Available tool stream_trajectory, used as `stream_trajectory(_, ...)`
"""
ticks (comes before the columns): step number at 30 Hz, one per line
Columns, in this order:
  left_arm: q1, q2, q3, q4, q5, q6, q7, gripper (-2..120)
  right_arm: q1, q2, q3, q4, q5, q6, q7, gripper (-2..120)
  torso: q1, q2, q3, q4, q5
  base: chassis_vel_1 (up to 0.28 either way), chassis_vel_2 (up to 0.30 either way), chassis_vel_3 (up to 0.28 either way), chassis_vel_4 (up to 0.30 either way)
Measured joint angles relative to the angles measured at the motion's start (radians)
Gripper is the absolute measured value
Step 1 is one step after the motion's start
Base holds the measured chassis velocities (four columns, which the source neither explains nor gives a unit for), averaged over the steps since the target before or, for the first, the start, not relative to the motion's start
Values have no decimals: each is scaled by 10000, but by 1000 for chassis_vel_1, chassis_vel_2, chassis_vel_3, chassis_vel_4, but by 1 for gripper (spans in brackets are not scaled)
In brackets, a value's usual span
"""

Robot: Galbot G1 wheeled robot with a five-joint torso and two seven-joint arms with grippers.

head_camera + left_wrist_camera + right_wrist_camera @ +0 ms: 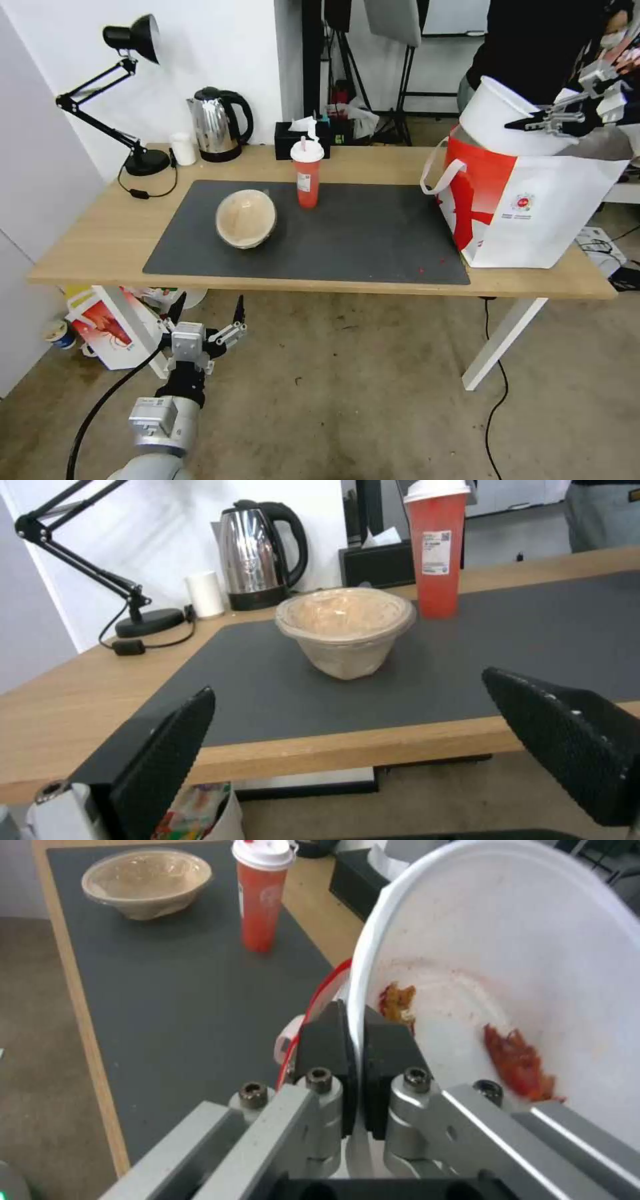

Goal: Pick up the trash from the table and place it into the takeout bag.

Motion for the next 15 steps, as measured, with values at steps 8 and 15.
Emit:
stream_trajectory(8, 0, 0, 0, 0, 0, 0, 0, 100, -647, -19, 650, -99, -129, 203, -11, 4, 0, 0, 0, -1, 0, 0, 0, 0, 0)
stream_trajectory(15, 0, 0, 0, 0, 0, 0, 0, 100, -636, -22, 711, -209, -187, 354, -193, 27, 0, 0, 0, -1, 0, 0, 0, 0, 0)
